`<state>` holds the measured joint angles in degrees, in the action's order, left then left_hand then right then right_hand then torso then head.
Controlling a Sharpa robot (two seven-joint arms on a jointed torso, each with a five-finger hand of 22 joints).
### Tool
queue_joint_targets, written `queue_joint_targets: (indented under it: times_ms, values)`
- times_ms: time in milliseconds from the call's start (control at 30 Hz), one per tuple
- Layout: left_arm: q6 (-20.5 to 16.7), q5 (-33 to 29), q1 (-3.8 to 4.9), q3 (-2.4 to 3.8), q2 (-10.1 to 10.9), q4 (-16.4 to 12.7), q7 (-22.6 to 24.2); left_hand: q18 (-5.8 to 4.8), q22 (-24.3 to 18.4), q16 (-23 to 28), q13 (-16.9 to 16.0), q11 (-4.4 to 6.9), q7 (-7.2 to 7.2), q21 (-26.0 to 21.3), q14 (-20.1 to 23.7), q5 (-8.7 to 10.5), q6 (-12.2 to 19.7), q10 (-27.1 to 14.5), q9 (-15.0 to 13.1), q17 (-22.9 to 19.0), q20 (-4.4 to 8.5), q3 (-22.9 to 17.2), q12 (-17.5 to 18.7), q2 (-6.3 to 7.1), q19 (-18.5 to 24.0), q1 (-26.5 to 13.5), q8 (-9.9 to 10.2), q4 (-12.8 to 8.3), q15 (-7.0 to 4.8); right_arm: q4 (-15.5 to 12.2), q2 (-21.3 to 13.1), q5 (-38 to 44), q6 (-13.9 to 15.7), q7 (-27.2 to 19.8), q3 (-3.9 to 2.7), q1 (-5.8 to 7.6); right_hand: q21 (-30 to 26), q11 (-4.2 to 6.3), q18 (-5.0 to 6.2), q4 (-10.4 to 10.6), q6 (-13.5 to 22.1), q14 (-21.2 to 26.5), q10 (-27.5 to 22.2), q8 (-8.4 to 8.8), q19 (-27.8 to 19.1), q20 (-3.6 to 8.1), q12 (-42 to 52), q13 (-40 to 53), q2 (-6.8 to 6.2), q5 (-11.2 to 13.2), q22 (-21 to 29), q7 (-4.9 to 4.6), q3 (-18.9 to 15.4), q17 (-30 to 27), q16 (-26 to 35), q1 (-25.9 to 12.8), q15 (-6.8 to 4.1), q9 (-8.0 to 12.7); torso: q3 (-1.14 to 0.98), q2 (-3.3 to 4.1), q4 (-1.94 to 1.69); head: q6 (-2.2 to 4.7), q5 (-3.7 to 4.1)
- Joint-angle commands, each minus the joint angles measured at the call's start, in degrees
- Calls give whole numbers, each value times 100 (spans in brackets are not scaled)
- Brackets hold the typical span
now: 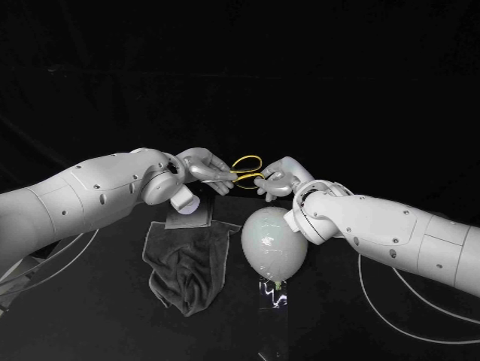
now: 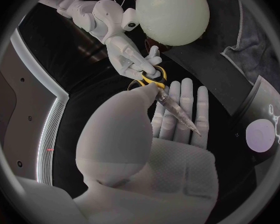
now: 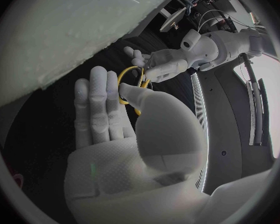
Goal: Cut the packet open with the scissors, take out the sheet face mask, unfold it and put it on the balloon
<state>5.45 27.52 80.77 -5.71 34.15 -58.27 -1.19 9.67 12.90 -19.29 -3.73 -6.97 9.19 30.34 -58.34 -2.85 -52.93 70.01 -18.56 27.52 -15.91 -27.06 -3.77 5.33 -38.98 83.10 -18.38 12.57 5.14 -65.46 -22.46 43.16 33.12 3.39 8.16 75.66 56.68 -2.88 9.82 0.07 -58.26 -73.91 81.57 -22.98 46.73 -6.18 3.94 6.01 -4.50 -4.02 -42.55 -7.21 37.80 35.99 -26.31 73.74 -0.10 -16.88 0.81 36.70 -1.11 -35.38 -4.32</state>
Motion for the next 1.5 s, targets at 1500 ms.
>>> queue_joint_targets:
  times_ms: [1500]
  values:
    - [347, -220, 9, 3, 10, -15, -4, 77, 3, -106, -59, 185, -132, 6, -140, 8, -285, 451, -201, 87, 3, -184, -169, -366, -49, 118, -287, -96, -119, -119, -204, -408, -162, -727, 7, 4, -1442, -754, 6, 69, 1142, 1649, -2058, 1013, -541, -696, -25, -236, -564, -370, 775, -681, -835, -841, 1348, -446, 765, 291, 0, 0, 3, 7, -38]
